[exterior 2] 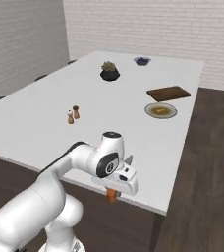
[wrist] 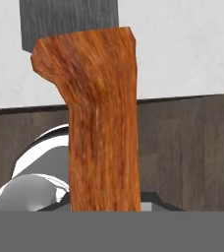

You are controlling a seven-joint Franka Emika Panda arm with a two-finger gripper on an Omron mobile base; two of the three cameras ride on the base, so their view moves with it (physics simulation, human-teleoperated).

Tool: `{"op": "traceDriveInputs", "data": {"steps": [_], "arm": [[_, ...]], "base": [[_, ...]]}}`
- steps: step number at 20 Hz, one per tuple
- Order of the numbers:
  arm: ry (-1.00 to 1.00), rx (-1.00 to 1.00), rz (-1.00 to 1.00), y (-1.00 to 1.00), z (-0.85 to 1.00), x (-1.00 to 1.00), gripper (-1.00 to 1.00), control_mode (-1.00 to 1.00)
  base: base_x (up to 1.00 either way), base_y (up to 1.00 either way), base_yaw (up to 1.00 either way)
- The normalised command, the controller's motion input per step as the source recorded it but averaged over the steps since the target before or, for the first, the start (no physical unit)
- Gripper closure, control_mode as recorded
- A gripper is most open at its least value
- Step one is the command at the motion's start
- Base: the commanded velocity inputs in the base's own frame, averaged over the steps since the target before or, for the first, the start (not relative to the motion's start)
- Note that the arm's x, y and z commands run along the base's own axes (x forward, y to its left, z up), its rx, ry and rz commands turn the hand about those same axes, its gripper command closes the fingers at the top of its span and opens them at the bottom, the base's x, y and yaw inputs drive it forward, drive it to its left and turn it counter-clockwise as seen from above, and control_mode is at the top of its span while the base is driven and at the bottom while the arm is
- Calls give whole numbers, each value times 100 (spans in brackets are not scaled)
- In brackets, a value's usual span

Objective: Pick up the knife from the drawer and place it on the cutting board. Then place the meat from the plate to the cutting board.

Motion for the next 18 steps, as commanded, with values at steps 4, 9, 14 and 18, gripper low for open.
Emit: {"op": "traceDriveInputs", "data": {"steps": [4,9,14,18], "arm": [[0,0,0,0,0,0,100,100],[0,0,0,0,0,0,100,100],[0,0,0,0,0,0,100,100],[0,0,0,0,0,0,100,100]], "base": [[25,-90,-19],[4,-100,-14],[1,-100,-9],[39,-96,-1]]}}
